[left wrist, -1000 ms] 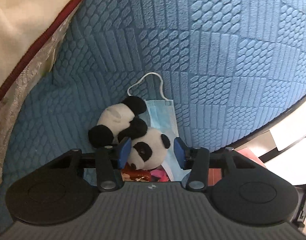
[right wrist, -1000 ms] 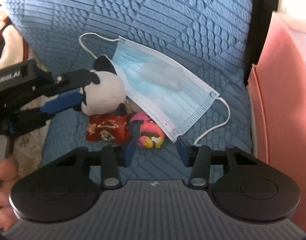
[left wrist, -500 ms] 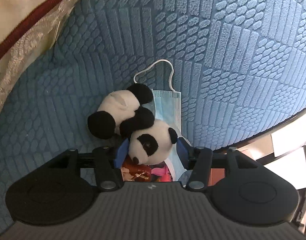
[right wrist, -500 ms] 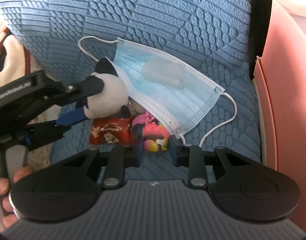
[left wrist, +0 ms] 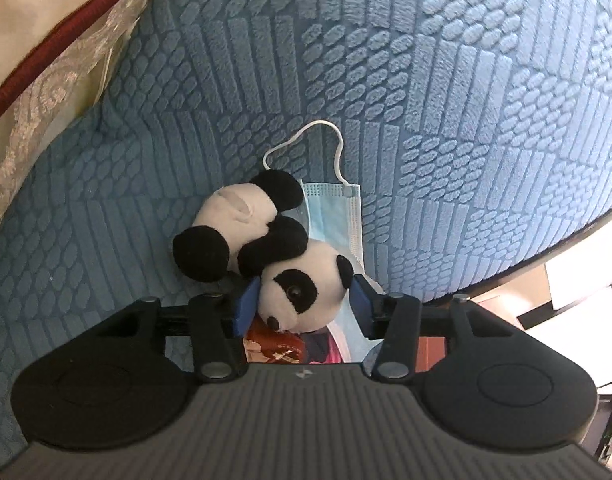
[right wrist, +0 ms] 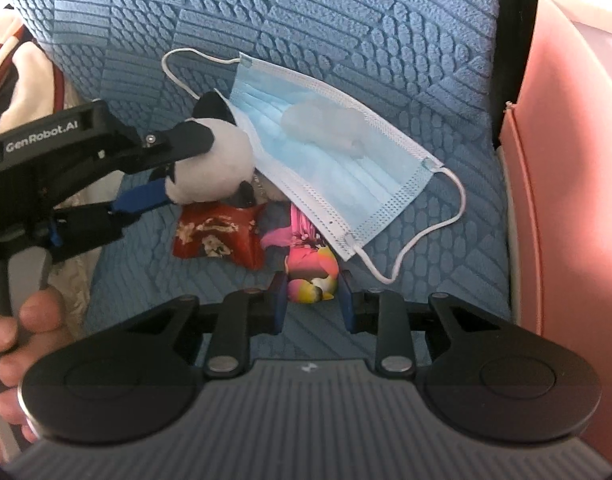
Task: Organize soft objects
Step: 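Lower the left tool onto the panda plush while the right tool approaches the pink toy, then close the left tool on the panda plush while the right tool closes on the pink toy, then lift the panda plush with the left tool while the right tool lifts the pink toy, then carry the panda plush and pink toy over the pink box with both tools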
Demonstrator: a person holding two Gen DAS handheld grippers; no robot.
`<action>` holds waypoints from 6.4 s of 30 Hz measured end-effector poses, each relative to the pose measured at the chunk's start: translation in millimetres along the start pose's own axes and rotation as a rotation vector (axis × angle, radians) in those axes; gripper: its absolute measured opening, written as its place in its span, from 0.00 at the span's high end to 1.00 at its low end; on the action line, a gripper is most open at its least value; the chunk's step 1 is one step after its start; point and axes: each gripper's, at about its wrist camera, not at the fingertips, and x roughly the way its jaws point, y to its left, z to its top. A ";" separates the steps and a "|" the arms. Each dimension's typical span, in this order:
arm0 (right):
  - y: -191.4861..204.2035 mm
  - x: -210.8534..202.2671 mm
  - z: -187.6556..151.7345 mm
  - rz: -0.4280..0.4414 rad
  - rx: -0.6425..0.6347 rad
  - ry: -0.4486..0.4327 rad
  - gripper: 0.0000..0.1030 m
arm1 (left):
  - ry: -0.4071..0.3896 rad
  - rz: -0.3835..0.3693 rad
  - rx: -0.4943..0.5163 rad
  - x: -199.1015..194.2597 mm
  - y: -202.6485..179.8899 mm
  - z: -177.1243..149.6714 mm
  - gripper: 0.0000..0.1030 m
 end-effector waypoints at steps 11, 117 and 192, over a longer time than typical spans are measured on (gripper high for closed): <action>3.0 -5.7 -9.3 0.006 -0.001 0.002 0.71 | -0.013 0.026 0.096 -26.6 -16.4 2.4 0.50; 26.2 -73.7 -143.5 -0.016 -0.231 -0.009 0.68 | 0.069 0.247 0.239 -122.0 -39.4 -162.0 0.46; -164.8 -273.7 -95.8 -0.149 0.009 -0.293 0.68 | 0.031 0.011 0.483 -104.8 -320.2 -211.2 0.47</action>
